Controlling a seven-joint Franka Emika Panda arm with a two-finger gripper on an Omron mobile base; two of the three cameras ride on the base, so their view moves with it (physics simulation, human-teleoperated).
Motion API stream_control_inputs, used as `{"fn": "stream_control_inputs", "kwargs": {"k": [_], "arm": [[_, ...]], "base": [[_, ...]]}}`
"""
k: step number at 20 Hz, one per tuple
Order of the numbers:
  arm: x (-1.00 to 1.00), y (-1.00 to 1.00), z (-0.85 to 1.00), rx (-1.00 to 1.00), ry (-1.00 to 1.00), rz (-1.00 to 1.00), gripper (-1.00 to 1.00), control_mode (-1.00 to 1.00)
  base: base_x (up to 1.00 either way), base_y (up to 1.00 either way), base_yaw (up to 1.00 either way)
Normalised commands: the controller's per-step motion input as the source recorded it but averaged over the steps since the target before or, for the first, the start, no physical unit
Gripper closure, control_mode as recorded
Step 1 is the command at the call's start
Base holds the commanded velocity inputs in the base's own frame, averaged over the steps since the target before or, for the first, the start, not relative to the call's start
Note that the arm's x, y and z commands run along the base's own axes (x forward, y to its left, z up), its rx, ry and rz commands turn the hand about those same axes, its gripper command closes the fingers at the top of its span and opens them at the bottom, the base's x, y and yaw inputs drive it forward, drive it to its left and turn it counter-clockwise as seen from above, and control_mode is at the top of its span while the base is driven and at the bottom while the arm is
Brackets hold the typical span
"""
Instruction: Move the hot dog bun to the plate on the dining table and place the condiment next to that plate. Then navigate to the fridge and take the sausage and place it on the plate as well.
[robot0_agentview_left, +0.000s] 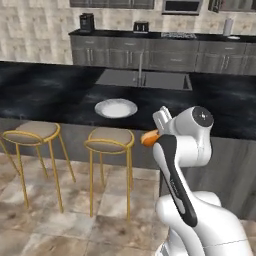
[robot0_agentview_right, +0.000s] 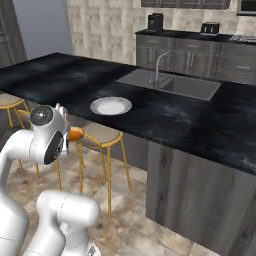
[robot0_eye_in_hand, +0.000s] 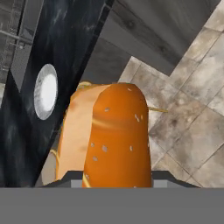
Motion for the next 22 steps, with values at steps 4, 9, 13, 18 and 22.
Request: {"fn": "stream_control_inputs", "kwargs": {"k": [4, 9, 13, 18, 22], "arm": [[0.00, 0.00, 0.00, 0.00, 0.00, 0.00, 1.00, 1.00], [0.00, 0.00, 0.00, 0.00, 0.00, 0.00, 1.00, 1.00], [0.00, 0.00, 0.00, 0.00, 0.00, 0.00, 1.00, 1.00], [0.00, 0.00, 0.00, 0.00, 0.00, 0.00, 1.00, 1.00], [0.22, 0.19, -0.04, 0.00, 0.04, -0.03, 1.00, -1.00]], "base": [[0.83, 0.67, -0.45], [0.84, 0.57, -0.43], [0.80, 0.50, -0.42], [0.75, 0.44, -0.38], [0.55, 0.43, -0.15]]}}
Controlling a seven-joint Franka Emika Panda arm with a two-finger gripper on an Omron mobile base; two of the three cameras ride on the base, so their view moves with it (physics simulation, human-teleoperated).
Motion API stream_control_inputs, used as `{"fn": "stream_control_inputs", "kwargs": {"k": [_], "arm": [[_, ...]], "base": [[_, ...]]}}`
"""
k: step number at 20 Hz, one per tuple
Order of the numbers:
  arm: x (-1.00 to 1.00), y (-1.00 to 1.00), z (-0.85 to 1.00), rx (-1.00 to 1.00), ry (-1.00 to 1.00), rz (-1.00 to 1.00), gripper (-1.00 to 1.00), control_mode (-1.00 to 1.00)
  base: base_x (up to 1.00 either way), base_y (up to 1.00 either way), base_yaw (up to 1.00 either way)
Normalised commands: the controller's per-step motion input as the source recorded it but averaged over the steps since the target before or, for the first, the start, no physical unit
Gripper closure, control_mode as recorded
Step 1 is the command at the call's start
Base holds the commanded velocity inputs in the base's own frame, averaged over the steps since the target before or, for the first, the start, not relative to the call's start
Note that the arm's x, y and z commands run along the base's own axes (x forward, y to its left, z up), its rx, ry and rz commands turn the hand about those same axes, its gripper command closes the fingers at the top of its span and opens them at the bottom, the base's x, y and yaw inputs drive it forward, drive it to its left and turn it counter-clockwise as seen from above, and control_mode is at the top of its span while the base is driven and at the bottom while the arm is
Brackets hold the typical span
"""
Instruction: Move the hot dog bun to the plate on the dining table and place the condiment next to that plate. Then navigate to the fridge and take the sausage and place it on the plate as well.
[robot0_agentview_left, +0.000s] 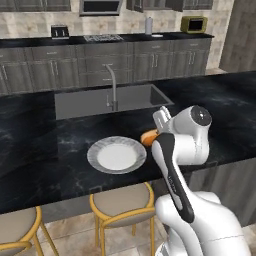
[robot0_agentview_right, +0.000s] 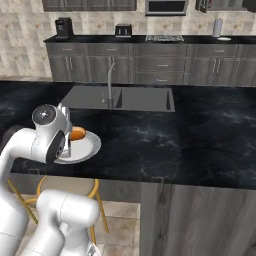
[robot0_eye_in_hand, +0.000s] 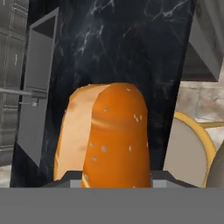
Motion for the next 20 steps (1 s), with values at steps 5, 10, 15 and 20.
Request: {"fn": "stream_control_inputs", "kwargs": {"k": [5, 10, 15, 20], "arm": [[0.86, 0.89, -0.29, -0.08, 0.18, -0.01, 1.00, -1.00], [0.79, 0.79, -0.45, -0.13, 0.23, 0.01, 1.00, -1.00], [0.58, 0.04, -0.40, 0.00, 0.21, 0.00, 1.00, -1.00], [0.32, 0.00, -0.29, 0.00, 0.08, 0.01, 1.00, -1.00]], "base": [[0.00, 0.00, 0.00], [0.00, 0.00, 0.00], [0.00, 0.00, 0.00], [0.00, 0.00, 0.00]]}}
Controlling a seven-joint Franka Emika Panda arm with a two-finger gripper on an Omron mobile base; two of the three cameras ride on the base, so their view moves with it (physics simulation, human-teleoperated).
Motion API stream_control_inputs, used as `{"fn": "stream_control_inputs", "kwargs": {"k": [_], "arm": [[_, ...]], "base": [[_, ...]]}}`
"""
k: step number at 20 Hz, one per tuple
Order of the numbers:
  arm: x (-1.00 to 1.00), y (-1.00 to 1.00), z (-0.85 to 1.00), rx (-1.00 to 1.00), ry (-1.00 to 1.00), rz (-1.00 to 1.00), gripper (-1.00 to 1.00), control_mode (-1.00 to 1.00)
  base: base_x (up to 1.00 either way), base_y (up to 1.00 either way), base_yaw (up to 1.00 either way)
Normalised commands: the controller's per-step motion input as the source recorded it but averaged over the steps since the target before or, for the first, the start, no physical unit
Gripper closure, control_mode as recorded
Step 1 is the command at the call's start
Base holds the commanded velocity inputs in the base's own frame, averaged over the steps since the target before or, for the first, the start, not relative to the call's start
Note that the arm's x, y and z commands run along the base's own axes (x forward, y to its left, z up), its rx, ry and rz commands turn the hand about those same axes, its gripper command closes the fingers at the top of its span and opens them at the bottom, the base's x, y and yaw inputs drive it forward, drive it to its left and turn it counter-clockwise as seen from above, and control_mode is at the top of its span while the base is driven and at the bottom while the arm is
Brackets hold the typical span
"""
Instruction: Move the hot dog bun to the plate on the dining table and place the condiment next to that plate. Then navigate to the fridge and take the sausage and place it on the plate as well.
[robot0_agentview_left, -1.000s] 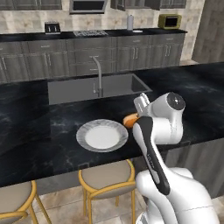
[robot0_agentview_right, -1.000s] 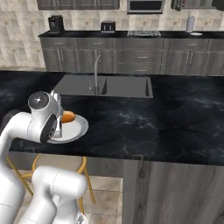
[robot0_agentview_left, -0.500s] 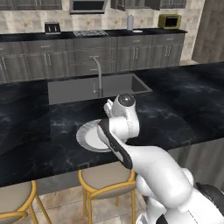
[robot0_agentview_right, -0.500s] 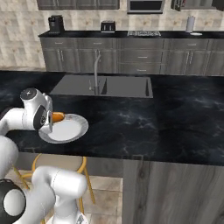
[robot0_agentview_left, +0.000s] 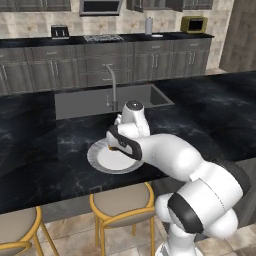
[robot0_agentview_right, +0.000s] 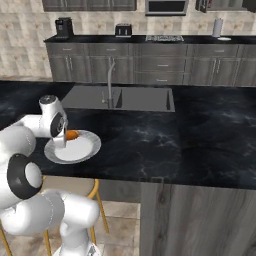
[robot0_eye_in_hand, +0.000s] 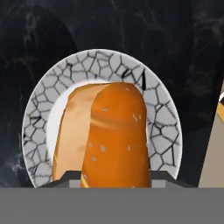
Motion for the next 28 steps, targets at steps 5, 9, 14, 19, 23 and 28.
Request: {"fn": "stream_control_inputs", "kwargs": {"k": [5, 9, 14, 19, 23, 28], "arm": [[0.02, 0.00, -0.26, 0.00, 0.01, 0.00, 1.00, -1.00], [0.04, 0.00, -0.43, 0.00, 0.03, 0.00, 1.00, -1.00], [0.08, 0.00, -0.40, 0.00, 0.02, 0.00, 1.00, -1.00], [0.10, 0.00, -0.32, 0.00, 0.01, 0.00, 1.00, -1.00], [0.11, 0.00, -0.20, 0.00, 0.00, 0.00, 1.00, -1.00], [0.15, 0.00, -0.14, 0.00, 0.00, 0.00, 1.00, -1.00]], "base": [[0.00, 0.00, 0.00], [0.00, 0.00, 0.00], [0.00, 0.00, 0.00], [0.00, 0.00, 0.00], [0.00, 0.00, 0.00], [0.00, 0.00, 0.00]]}}
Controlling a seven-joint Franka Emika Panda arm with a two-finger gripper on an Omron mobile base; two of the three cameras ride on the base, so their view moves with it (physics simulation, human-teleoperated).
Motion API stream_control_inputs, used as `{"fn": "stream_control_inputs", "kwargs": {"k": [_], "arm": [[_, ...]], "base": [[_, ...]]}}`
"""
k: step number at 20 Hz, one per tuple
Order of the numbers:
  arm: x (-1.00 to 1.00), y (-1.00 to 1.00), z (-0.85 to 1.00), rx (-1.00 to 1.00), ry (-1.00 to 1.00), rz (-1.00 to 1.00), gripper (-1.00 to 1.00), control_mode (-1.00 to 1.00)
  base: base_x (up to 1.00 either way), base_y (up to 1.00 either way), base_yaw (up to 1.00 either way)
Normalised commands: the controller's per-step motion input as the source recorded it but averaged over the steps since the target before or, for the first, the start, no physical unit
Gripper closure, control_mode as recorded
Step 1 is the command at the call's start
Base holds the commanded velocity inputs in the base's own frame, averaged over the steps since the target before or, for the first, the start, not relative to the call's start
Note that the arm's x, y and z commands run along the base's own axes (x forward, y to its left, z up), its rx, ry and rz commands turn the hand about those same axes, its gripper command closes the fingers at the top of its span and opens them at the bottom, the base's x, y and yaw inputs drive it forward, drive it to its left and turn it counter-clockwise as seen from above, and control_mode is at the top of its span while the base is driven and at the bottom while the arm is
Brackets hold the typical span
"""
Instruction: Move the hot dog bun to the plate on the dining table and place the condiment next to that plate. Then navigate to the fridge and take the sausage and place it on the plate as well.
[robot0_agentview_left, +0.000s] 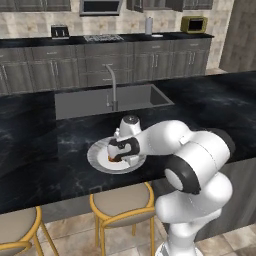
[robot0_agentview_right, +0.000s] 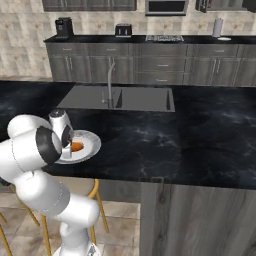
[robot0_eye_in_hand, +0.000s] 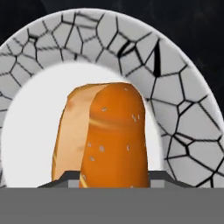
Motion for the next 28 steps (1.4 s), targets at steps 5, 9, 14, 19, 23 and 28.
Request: {"fn": "stream_control_inputs", "kwargs": {"k": [5, 9, 14, 19, 23, 28], "arm": [[0.33, 0.00, -0.09, 0.00, 0.00, 0.00, 1.00, -1.00], [0.35, 0.00, -0.08, 0.00, 0.00, 0.00, 1.00, -1.00], [0.22, 0.01, -0.15, 0.00, 0.00, 0.00, 1.00, -1.00], [0.19, 0.04, -0.22, 0.00, 0.01, 0.00, 1.00, -1.00], [0.15, 0.03, -0.27, 0.00, 0.06, 0.00, 1.00, -1.00], [0.09, 0.01, -0.26, 0.00, 0.04, 0.00, -1.00, -1.00]], "base": [[0.00, 0.00, 0.00], [0.00, 0.00, 0.00], [0.00, 0.00, 0.00], [0.00, 0.00, 0.00], [0.00, 0.00, 0.00], [0.00, 0.00, 0.00]]}}
